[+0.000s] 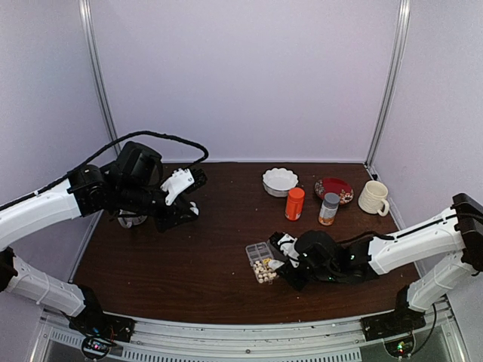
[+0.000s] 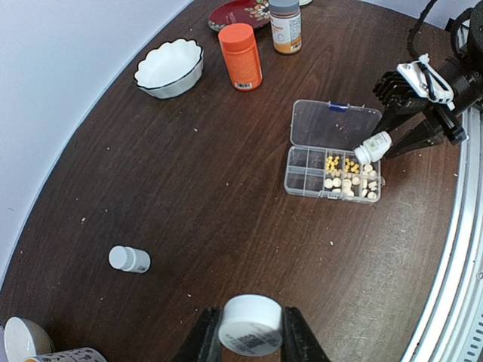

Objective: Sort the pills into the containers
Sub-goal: Pour the pill into the compartment of the pill container, then close the lid of the pill bottle.

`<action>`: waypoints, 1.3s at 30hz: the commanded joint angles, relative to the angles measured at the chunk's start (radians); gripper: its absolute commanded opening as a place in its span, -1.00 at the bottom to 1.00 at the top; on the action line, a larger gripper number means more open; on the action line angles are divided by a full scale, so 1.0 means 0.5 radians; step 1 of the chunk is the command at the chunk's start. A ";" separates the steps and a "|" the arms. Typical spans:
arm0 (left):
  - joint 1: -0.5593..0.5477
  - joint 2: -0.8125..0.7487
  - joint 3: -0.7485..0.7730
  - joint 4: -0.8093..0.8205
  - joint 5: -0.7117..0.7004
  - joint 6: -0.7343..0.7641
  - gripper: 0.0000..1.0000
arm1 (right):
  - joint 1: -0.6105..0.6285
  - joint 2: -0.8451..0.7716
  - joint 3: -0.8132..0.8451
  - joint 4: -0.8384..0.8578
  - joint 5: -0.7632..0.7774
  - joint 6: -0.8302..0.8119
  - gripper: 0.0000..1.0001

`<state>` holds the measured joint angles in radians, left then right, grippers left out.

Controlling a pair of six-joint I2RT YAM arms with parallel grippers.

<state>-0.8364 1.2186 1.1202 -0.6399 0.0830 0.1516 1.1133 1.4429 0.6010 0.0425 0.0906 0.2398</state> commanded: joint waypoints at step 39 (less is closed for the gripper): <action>0.013 0.009 0.171 0.013 0.072 -0.074 -1.00 | 0.010 -0.872 -0.426 1.163 0.253 -0.526 -1.00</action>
<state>-0.8364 1.2346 1.1587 -0.6567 0.0921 0.1432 1.1149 1.0828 0.3580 0.5209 0.1665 0.0952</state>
